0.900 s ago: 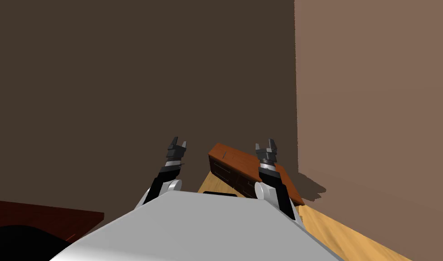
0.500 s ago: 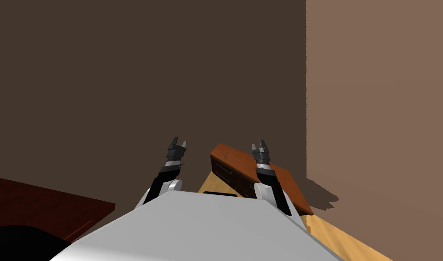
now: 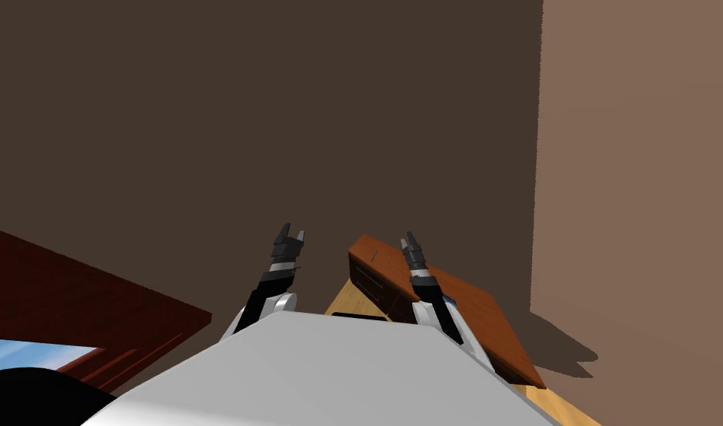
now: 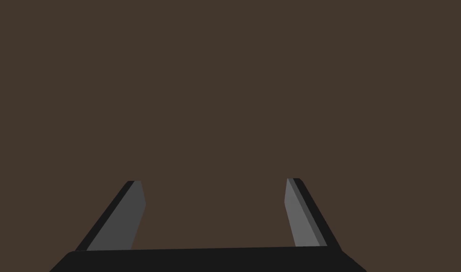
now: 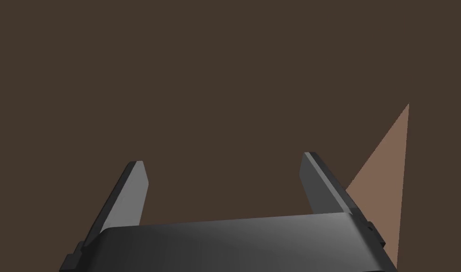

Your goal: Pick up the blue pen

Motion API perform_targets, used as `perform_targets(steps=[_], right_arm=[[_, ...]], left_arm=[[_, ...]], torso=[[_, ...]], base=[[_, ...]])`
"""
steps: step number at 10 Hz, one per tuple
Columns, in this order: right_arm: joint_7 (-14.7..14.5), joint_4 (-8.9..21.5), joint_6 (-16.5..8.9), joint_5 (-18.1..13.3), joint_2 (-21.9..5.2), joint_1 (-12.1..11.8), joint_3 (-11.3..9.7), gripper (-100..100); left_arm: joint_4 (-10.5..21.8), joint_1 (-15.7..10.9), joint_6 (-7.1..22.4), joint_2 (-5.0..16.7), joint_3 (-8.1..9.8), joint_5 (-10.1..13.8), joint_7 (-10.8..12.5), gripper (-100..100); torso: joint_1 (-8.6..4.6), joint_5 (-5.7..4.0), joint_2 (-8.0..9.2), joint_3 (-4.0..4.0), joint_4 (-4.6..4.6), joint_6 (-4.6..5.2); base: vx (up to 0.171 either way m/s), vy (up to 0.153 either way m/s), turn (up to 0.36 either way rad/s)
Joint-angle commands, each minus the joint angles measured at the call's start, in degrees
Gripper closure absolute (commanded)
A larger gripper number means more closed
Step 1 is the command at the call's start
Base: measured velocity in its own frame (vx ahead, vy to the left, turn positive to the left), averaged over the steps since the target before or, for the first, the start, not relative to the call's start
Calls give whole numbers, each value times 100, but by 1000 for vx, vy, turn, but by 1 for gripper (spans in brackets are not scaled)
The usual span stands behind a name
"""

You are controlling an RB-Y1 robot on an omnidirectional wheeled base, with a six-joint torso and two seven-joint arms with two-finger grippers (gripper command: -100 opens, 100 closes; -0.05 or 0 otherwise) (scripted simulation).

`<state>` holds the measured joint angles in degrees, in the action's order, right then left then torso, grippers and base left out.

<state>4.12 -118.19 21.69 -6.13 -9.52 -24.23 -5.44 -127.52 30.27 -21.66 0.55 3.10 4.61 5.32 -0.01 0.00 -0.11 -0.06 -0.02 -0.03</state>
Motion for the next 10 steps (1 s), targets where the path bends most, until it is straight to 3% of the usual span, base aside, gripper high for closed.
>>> perform_targets(steps=[1, 5, 6, 9, 10], right_arm=[[-13, 33, -56, -192, -117, 29, -68, -100], [-121, 575, -43, -935, -686, 213, -489, -100], [-121, 575, -43, -1039, -686, 213, -489, -100], [-205, 986, -31, -1551, -1077, 354, -808, -100], [-205, 986, -31, -1670, -1077, 354, -808, -100]], left_arm=[[0, 0, 0, 0, 0, 0, 0, 0], [0, 1, 0, 0, 1, 0, 0, 0], [0, 0, 0, 0, 0, 0, 0, 0], [0, 1, 0, 0, 1, 0, 0, 0], [0, 1, 0, 0, 0, 0, 0, 0]], torso=[[0, 0, 0, 0, 0, 0], [0, 0, 0, 0, 0, 6], [0, 0, -1, -1, 0, 1], [0, 0, 2, 1, 0, 6], [2, 0, 1, 0, 0, 3]], base=[[18, -5, 70], [24, -1, 184], [21, -7, 102], [22, -2, 168], [21, -4, 124]])
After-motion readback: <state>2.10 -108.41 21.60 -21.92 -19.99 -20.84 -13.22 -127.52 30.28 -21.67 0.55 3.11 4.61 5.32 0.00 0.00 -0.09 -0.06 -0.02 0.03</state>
